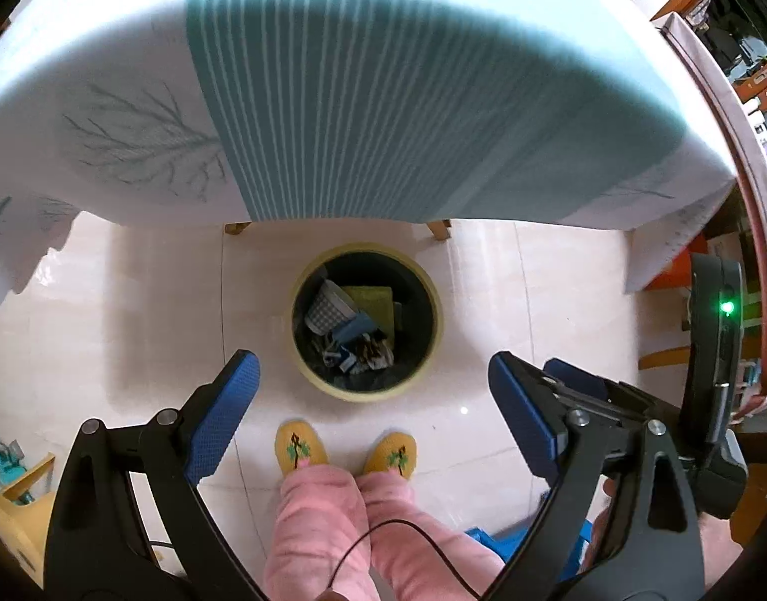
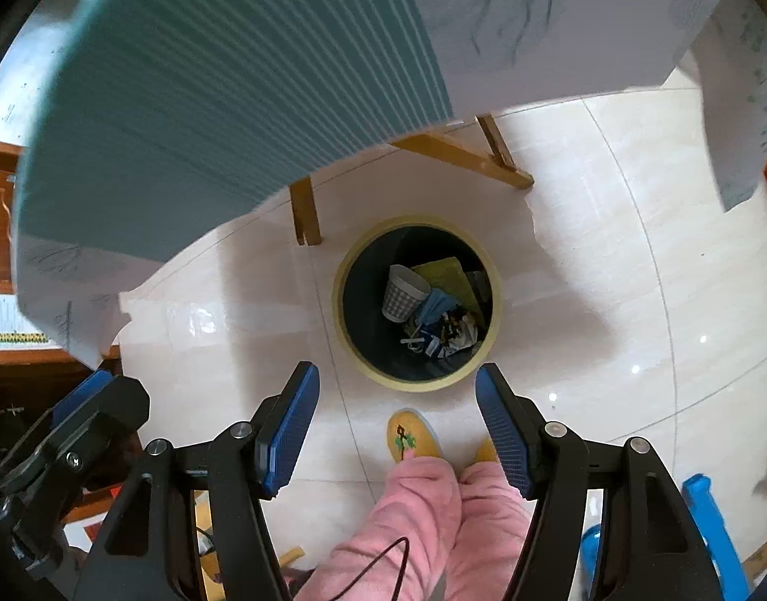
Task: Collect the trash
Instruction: 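Raise both open tools from the bin back toward the table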
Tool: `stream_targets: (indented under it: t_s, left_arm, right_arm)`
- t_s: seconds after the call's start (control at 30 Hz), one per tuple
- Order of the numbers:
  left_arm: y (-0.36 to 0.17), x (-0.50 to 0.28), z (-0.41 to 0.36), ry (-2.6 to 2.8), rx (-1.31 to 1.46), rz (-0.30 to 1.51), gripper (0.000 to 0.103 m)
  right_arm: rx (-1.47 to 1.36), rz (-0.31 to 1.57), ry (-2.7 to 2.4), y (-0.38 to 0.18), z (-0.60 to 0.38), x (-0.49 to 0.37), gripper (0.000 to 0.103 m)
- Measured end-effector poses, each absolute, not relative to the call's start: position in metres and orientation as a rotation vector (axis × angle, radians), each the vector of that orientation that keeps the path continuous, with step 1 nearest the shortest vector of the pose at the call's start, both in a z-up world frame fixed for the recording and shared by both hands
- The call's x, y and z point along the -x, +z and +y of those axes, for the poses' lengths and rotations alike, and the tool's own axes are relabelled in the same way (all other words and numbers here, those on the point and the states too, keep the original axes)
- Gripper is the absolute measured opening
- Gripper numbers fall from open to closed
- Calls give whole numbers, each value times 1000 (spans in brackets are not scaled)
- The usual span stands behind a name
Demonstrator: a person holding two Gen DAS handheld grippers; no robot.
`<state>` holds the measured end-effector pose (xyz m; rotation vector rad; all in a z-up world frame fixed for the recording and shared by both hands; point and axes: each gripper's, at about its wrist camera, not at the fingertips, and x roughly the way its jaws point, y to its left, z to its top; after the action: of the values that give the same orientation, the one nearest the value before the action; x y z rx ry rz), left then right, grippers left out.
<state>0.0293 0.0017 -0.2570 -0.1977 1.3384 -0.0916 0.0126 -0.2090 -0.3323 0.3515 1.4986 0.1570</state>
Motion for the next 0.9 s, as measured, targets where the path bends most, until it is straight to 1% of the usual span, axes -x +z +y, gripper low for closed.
stream_targets:
  t_s: [0.23,0.37,0.7,0.9]
  left_arm:
    - [-197,-12,-5,-124,169,1354,91]
    - [-159,-5,-5,-153,131,1334,91]
    - [-65,-14,13,-213,69,1225,91]
    - [-24,-32,25,-256,29,1130,91]
  right_arm:
    - [-334,1489,160,-265,-208,1,66]
    - [-331,1473,156,-226,-211,3,66]
    - [-296,1312,118,-113,-209,-6,66]
    - [-282,1203,67,-60,-209,-25,66]
